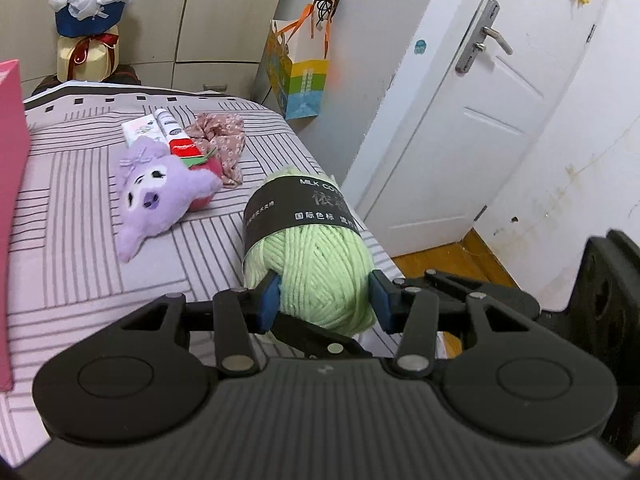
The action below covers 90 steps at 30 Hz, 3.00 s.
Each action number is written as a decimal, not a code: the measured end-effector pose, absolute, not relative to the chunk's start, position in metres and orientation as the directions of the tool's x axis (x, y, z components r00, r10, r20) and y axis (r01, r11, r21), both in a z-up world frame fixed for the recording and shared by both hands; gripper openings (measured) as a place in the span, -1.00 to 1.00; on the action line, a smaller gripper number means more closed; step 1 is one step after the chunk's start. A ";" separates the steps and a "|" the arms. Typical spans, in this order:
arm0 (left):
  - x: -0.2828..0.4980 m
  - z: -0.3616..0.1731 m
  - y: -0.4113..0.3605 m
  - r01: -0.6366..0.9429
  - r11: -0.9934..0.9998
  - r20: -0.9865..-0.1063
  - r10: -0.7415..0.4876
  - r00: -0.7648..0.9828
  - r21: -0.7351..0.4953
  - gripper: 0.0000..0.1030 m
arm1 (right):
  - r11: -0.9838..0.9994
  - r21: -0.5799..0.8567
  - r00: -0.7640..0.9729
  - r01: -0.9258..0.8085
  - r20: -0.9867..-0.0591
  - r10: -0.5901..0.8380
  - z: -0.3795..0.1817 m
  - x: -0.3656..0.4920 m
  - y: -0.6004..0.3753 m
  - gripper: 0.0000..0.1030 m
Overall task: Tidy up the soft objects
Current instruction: 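Carry the green yarn ball with the left gripper into the pink box, then release the yarn ball and withdraw the left gripper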
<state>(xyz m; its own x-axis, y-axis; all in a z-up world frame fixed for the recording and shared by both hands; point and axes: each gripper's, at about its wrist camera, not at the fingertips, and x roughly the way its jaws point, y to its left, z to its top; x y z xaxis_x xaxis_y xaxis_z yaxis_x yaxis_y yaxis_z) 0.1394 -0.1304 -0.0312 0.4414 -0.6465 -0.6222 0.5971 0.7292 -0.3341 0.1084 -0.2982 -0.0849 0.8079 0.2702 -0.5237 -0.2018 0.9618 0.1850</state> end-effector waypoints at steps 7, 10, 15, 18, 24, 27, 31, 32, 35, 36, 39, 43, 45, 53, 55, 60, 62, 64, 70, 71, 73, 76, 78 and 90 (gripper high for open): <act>0.121 -0.009 -0.100 0.564 0.738 -0.655 -0.639 0.405 -0.371 -0.11 | 0.939 0.171 0.736 -0.299 -0.585 0.341 -0.055 0.093 -0.280 0.11; 0.111 0.000 -0.090 0.563 0.745 -0.664 -0.627 0.408 -0.358 -0.11 | 0.928 0.165 0.708 -0.335 -0.605 0.363 -0.042 0.088 -0.270 0.11; 0.095 0.018 -0.070 0.557 0.757 -0.672 -0.610 0.419 -0.340 -0.11 | 0.909 0.147 0.679 -0.391 -0.620 0.393 -0.020 0.078 -0.251 0.11; 0.086 0.029 -0.055 0.550 0.767 -0.672 -0.600 0.434 -0.330 -0.10 | 0.895 0.136 0.666 -0.424 -0.623 0.410 -0.008 0.073 -0.238 0.11; 0.071 0.047 -0.020 0.524 0.785 -0.653 -0.591 0.473 -0.332 -0.08 | 0.861 0.110 0.648 -0.496 -0.613 0.452 0.016 0.065 -0.213 0.11; 0.067 0.055 -0.003 0.510 0.793 -0.638 -0.588 0.497 -0.333 -0.07 | 0.843 0.084 0.649 -0.532 -0.600 0.469 0.027 0.063 -0.197 0.12; 0.061 0.066 0.021 0.495 0.812 -0.611 -0.568 0.551 -0.309 -0.07 | 0.821 0.049 0.657 -0.569 -0.573 0.490 0.041 0.066 -0.173 0.14; 0.062 0.069 0.027 0.490 0.817 -0.604 -0.563 0.565 -0.304 -0.07 | 0.816 0.045 0.658 -0.576 -0.567 0.496 0.044 0.068 -0.168 0.14; 0.066 0.075 0.043 0.479 0.827 -0.583 -0.553 0.595 -0.296 -0.07 | 0.805 0.029 0.667 -0.592 -0.542 0.511 0.050 0.074 -0.152 0.16; 0.069 0.076 0.049 0.475 0.829 -0.575 -0.550 0.605 -0.293 -0.07 | 0.802 0.025 0.671 -0.596 -0.534 0.515 0.052 0.078 -0.147 0.16; 0.081 0.075 0.062 0.466 0.834 -0.555 -0.547 0.627 -0.295 -0.07 | 0.803 0.010 0.686 -0.596 -0.512 0.517 0.052 0.089 -0.135 0.17; 0.108 0.070 0.078 0.446 0.835 -0.542 -0.549 0.636 -0.323 -0.08 | 0.804 0.002 0.696 -0.595 -0.498 0.516 0.049 0.113 -0.120 0.18; 0.124 0.068 0.084 0.436 0.838 -0.529 -0.546 0.650 -0.329 -0.05 | 0.804 -0.001 0.703 -0.595 -0.486 0.520 0.049 0.128 -0.114 0.18; 0.184 0.061 0.100 0.419 0.852 -0.515 -0.524 0.679 -0.315 -0.05 | 0.800 -0.003 0.721 -0.600 -0.435 0.540 0.038 0.182 -0.092 0.15; 0.199 0.057 0.103 0.418 0.851 -0.511 -0.524 0.681 -0.316 -0.05 | 0.800 0.008 0.723 -0.600 -0.423 0.547 0.034 0.196 -0.089 0.15; 0.240 0.044 0.108 0.449 0.840 -0.514 -0.542 0.665 -0.304 -0.06 | 0.809 -0.049 0.754 -0.586 -0.399 0.522 0.019 0.228 -0.079 0.15; 0.257 0.038 0.111 0.462 0.833 -0.517 -0.551 0.655 -0.303 -0.07 | 0.812 -0.083 0.770 -0.578 -0.384 0.509 0.012 0.241 -0.074 0.15; 0.270 0.032 0.113 0.464 0.832 -0.530 -0.552 0.643 -0.304 -0.07 | 0.813 -0.104 0.775 -0.573 -0.392 0.496 0.005 0.254 -0.069 0.15; 0.300 0.011 0.116 0.436 0.834 -0.585 -0.548 0.597 -0.337 -0.07 | 0.797 -0.213 0.780 -0.565 -0.454 0.431 -0.012 0.275 -0.050 0.14; 0.303 0.007 0.116 0.428 0.835 -0.595 -0.548 0.588 -0.346 -0.07 | 0.789 -0.240 0.780 -0.566 -0.465 0.418 -0.015 0.277 -0.046 0.14; 0.309 0.001 0.117 0.410 0.836 -0.607 -0.547 0.576 -0.364 -0.07 | 0.776 -0.273 0.778 -0.568 -0.485 0.399 -0.018 0.283 -0.042 0.14; 0.317 -0.006 0.118 0.392 0.840 -0.624 -0.542 0.564 -0.375 -0.08 | 0.773 -0.288 0.772 -0.566 -0.514 0.374 -0.021 0.291 -0.039 0.14; 0.320 -0.011 0.117 0.370 0.847 -0.641 -0.531 0.554 -0.382 -0.08 | 0.769 -0.299 0.766 -0.565 -0.535 0.355 -0.024 0.293 -0.037 0.16; 0.278 0.018 0.128 0.372 0.876 -0.623 -0.481 0.616 -0.308 0.14 | 0.773 -0.052 0.679 -0.632 -0.519 0.520 -0.006 0.263 -0.078 0.36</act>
<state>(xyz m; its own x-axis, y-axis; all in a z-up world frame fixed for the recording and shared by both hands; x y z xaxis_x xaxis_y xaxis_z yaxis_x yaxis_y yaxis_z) 0.2781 0.1284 0.0184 0.6163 -0.4811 -0.6234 0.3720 0.8756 -0.3079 0.2630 -0.0783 -0.0064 0.6790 0.5197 -0.5186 -0.6319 0.7733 -0.0525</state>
